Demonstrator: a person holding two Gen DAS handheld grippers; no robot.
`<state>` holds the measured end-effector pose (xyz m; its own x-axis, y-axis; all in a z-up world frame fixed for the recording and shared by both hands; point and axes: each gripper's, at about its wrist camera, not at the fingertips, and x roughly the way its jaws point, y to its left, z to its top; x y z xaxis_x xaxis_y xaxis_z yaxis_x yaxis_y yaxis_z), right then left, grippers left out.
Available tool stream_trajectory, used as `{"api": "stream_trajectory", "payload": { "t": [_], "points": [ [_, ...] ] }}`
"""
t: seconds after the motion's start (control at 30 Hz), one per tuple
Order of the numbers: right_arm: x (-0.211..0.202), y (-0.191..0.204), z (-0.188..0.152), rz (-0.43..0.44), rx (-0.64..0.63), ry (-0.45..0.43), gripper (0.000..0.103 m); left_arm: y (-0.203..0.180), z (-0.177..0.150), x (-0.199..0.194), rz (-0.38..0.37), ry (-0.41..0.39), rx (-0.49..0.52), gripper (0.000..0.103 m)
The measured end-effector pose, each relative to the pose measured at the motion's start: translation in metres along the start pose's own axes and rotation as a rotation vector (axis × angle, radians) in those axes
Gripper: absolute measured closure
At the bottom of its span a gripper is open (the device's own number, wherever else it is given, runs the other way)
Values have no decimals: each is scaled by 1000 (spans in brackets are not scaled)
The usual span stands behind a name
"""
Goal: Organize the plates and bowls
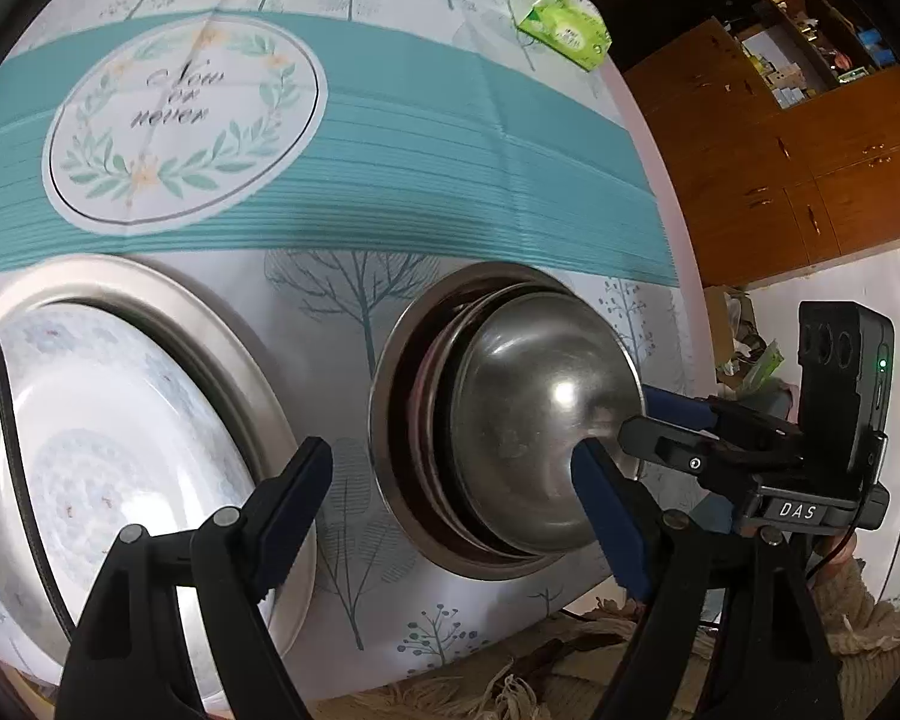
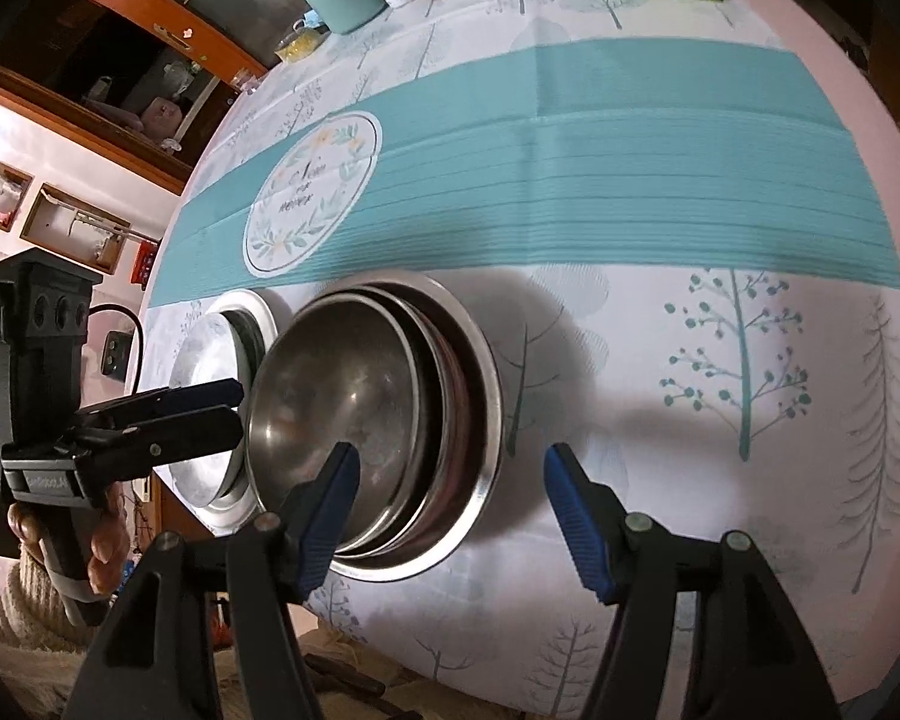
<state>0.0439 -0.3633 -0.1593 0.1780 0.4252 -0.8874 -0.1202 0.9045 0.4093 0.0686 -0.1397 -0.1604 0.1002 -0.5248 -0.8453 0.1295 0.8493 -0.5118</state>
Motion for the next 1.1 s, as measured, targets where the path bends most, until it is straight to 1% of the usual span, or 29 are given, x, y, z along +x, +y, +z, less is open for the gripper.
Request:
{"api": "stream_trajectory", "payload": {
  "t": [0.2, 0.27, 0.37, 0.5, 0.53, 0.63, 0.67, 0.73, 0.77, 0.8, 0.87, 1.0, 1.1],
  "points": [
    [11, -5, 0, 24, 25, 29, 39, 6, -1, 7, -20, 27, -16, 24],
    [13, -6, 1, 31, 28, 39, 43, 7, 2, 13, -22, 36, -28, 24],
    [18, -7, 2, 53, 37, 63, 53, 8, 2, 19, -32, 57, -36, 32],
    [23, -7, 2, 84, 53, 94, 59, 4, -1, 29, -62, 92, -38, 42],
    [24, -6, 2, 79, 54, 99, 60, 4, -1, 31, -67, 101, -38, 45],
    [25, -5, 3, 73, 61, 113, 61, 3, -1, 37, -78, 125, -48, 49],
    [25, -5, 4, 72, 63, 116, 62, 3, -1, 39, -78, 130, -53, 50],
    [26, -6, 6, 63, 75, 120, 67, 3, -1, 43, -67, 141, -64, 55],
    [27, -8, 6, 53, 82, 124, 72, 5, -2, 44, -68, 145, -67, 55],
    [27, -8, 7, 54, 89, 128, 73, 5, -2, 45, -68, 145, -73, 55],
    [28, -10, 8, 54, 105, 139, 73, 6, -1, 45, -64, 150, -79, 56],
    [30, -5, 10, 13, 104, 163, 74, 4, 0, 46, -39, 163, -91, 58],
    [30, -3, 11, -1, 101, 175, 74, 3, 0, 45, -34, 162, -107, 58]
  ]
}}
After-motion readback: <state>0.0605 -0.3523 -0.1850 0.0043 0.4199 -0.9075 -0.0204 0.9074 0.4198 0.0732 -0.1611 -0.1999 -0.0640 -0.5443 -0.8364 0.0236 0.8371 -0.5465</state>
